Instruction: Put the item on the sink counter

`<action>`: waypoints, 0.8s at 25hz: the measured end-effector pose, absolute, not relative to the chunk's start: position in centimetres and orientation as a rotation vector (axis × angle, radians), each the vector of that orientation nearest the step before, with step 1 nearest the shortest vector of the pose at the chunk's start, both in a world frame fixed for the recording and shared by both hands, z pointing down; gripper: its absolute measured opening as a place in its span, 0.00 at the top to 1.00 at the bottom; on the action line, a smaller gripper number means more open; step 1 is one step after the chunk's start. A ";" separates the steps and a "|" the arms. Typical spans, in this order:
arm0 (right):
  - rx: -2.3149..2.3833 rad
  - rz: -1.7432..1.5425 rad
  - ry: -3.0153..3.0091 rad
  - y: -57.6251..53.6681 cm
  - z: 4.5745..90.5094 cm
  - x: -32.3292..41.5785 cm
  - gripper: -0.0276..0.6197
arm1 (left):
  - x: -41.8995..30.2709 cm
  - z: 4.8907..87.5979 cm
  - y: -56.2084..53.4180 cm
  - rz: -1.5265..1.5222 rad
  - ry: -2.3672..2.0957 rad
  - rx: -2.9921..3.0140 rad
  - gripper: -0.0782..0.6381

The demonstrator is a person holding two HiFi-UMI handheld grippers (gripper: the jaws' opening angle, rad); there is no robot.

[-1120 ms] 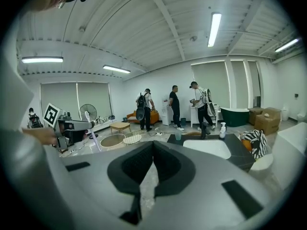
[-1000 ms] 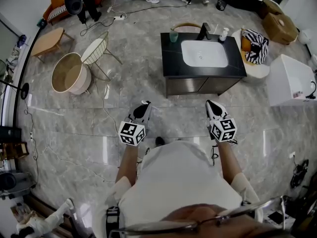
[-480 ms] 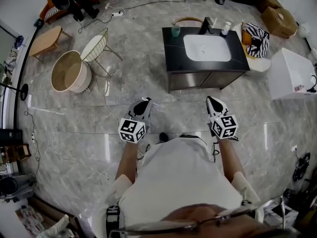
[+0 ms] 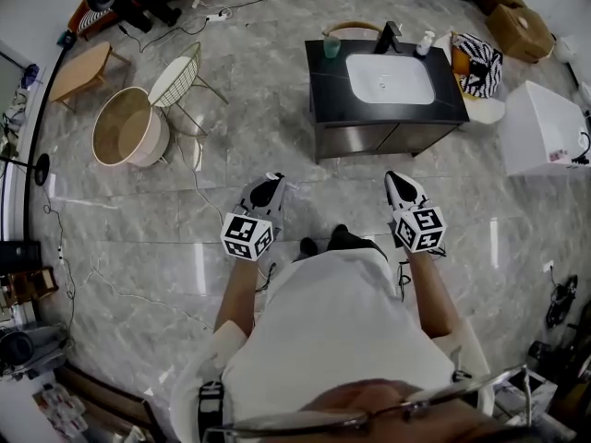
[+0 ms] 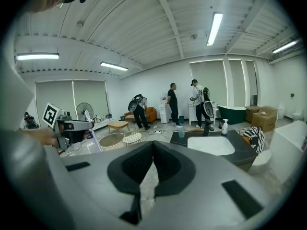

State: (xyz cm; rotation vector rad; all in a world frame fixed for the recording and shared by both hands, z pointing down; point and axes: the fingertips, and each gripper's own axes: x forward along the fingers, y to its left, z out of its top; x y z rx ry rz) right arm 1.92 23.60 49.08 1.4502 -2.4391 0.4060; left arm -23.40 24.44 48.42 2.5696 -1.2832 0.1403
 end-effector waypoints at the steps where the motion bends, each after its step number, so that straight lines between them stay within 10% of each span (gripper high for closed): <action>1: 1.451 0.410 -2.436 23.5 49.1 1.9 0.95 | -23.4 48.5 24.3 0.138 -1.282 2.568 0.85; 20: 1.422 0.496 -2.436 16.5 51.6 4.4 0.95 | -21.3 50.0 18.5 0.187 -1.316 2.500 0.85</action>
